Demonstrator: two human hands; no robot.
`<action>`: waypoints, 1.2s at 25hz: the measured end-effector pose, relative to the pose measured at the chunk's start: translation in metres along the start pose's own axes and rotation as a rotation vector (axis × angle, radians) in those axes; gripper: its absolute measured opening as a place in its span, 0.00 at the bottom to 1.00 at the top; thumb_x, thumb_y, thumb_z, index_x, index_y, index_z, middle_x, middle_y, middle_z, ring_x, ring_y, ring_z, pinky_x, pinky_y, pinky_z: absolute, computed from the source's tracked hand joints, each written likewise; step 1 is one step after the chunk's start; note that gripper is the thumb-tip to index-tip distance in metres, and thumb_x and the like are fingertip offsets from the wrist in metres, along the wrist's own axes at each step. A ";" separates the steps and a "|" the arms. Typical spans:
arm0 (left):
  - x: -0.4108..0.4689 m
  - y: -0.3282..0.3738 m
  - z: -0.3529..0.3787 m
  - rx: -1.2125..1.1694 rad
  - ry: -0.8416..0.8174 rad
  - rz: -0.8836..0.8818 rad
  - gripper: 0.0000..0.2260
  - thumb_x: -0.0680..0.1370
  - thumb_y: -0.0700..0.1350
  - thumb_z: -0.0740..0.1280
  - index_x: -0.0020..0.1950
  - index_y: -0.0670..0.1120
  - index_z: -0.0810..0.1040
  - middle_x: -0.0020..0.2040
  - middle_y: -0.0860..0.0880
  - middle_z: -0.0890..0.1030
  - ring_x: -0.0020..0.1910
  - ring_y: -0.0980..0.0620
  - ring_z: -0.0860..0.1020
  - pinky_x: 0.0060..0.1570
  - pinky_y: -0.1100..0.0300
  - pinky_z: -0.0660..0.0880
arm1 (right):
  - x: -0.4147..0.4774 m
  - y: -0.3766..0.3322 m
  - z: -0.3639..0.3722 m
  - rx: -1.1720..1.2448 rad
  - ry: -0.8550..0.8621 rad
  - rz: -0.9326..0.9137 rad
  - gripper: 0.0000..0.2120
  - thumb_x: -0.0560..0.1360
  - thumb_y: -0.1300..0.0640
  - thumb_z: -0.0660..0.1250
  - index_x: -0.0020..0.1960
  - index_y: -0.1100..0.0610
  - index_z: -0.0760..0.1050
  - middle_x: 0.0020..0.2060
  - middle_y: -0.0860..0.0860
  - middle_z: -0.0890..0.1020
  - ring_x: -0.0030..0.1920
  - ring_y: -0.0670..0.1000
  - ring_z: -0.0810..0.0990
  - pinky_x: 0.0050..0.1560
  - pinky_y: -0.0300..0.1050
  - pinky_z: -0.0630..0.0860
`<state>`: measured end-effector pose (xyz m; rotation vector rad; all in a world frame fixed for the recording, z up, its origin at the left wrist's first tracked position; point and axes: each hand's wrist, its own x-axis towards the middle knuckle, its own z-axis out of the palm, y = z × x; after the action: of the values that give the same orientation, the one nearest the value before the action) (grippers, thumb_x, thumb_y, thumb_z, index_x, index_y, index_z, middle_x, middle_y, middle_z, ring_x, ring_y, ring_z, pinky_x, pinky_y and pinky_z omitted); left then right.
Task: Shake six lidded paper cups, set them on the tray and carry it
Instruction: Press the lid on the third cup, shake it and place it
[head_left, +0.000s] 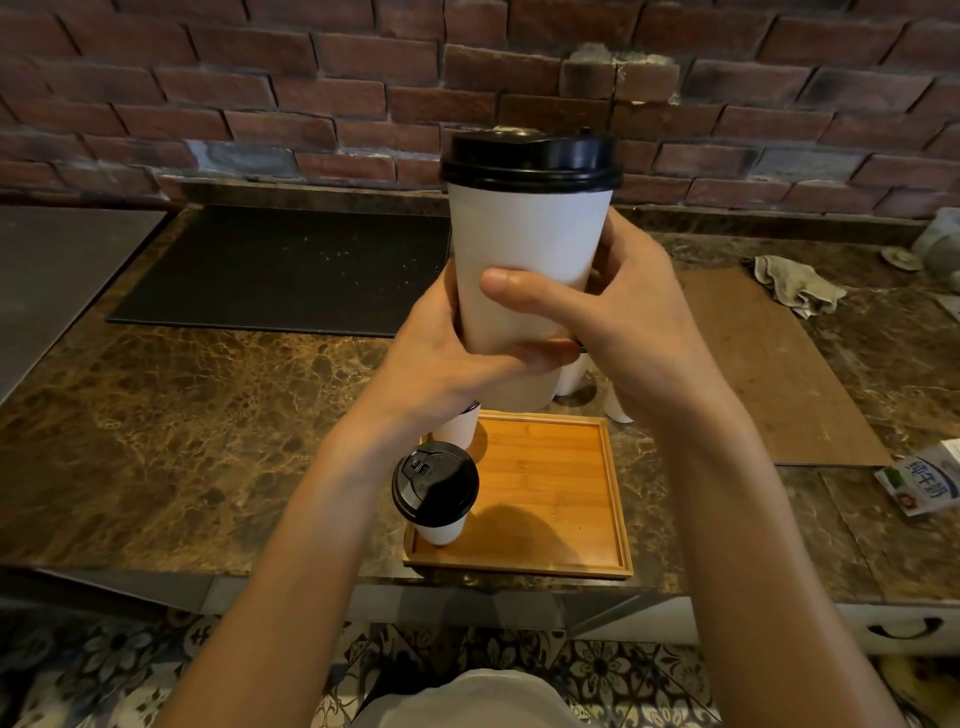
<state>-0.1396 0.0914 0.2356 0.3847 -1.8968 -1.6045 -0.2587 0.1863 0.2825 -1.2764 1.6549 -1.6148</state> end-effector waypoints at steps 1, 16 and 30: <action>0.000 0.001 -0.001 -0.016 -0.030 -0.009 0.30 0.65 0.44 0.78 0.64 0.51 0.69 0.52 0.59 0.80 0.54 0.60 0.79 0.44 0.69 0.77 | 0.000 0.000 -0.001 0.013 -0.024 0.001 0.29 0.66 0.50 0.76 0.64 0.51 0.72 0.54 0.45 0.80 0.55 0.44 0.80 0.48 0.39 0.80; 0.000 0.001 -0.002 -0.068 -0.020 -0.032 0.34 0.62 0.42 0.78 0.66 0.43 0.70 0.55 0.50 0.80 0.55 0.52 0.80 0.46 0.63 0.78 | -0.002 -0.004 -0.002 -0.082 -0.087 -0.001 0.30 0.67 0.48 0.76 0.66 0.51 0.71 0.54 0.43 0.79 0.54 0.42 0.79 0.49 0.39 0.80; 0.005 -0.009 0.011 0.118 0.222 0.031 0.31 0.64 0.44 0.78 0.59 0.60 0.67 0.54 0.59 0.78 0.53 0.67 0.77 0.46 0.73 0.75 | 0.000 0.007 0.018 -0.187 0.151 0.016 0.33 0.66 0.44 0.77 0.67 0.49 0.68 0.54 0.40 0.76 0.54 0.40 0.77 0.49 0.35 0.79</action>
<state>-0.1514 0.0950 0.2270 0.5565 -1.8218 -1.3725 -0.2449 0.1765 0.2728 -1.2514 1.9422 -1.6129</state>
